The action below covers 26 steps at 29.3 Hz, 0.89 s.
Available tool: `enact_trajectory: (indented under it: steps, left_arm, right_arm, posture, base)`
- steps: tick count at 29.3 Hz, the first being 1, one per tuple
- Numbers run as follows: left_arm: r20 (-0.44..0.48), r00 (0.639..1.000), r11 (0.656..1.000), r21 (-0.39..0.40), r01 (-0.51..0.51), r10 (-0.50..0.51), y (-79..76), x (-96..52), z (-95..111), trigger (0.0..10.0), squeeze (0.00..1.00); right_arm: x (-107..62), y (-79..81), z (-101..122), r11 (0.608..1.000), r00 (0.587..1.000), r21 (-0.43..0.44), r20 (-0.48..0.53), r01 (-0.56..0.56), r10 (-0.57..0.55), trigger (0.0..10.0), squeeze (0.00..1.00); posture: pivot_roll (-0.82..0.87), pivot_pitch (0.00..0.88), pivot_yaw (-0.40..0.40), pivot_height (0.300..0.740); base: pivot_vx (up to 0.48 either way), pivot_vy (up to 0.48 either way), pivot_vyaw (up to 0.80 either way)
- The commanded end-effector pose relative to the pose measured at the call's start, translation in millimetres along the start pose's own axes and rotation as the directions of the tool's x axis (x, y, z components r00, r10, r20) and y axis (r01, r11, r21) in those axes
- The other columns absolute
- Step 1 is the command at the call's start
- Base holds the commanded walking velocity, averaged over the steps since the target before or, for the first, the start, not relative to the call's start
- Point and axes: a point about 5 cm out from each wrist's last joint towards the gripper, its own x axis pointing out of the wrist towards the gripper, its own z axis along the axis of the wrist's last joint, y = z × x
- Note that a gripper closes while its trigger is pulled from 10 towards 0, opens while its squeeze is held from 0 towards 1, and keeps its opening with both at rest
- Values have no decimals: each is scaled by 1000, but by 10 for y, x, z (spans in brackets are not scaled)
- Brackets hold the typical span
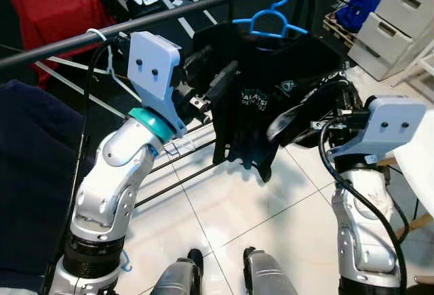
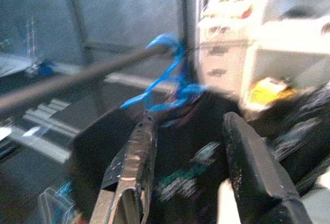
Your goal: Hang hanger
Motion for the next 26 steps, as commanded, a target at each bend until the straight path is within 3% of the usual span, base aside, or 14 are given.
enact_trajectory:
  steps: [1, 3, 5, 7, 13, 19, 26]
  left_arm:
    - [-95, 991, 995, 33, -89, 92, 79, -80, -261, 10000, 0]
    - [-95, 991, 995, 33, -89, 92, 79, -80, -261, 10000, 0]
    - [-155, 975, 987, 50, -156, 162, 148, -175, -471, 10000, 0]
    - [-176, 968, 983, 47, -176, 181, 166, -206, -541, 10000, 0]
    - [-183, 961, 977, 88, -193, 206, 185, -207, -641, 10000, 0]
    - [-193, 945, 962, 118, -246, 265, 243, -140, -782, 10000, 0]
    - [-193, 940, 958, 124, -260, 280, 283, -107, -814, 10000, 0]
  right_arm:
    - [-76, -42, -30, 998, 999, -33, -15, 49, -50, 10000, 0]
    - [-76, -42, -30, 998, 999, -33, -15, 49, -50, 10000, 0]
    - [-122, -47, -37, 995, 996, -46, -22, 87, -88, 10000, 0]
    - [-123, -44, -29, 994, 995, -53, -18, 94, -95, 10000, 0]
    - [-58, -18, 6, 993, 995, -75, 11, 95, -95, 10000, 0]
    - [-3, 107, -250, 996, 998, -82, -45, 46, -50, 10000, 0]
    - [36, 247, -391, 998, 996, -65, -85, -10, 5, 10000, 0]
  posture:
    - [-281, 74, 98, 740]
    - [-281, 74, 98, 740]
    - [-292, 64, 104, 740]
    - [-295, 60, 104, 740]
    - [-295, 35, 105, 740]
    - [-278, 25, 114, 740]
    - [-279, 14, 128, 740]
  base:
    - [0, 0, 0]
    - [0, 0, 0]
    - [0, 0, 0]
    - [0, 0, 0]
    - [0, 0, 0]
    - [0, 0, 0]
    - [-90, 0, 0]
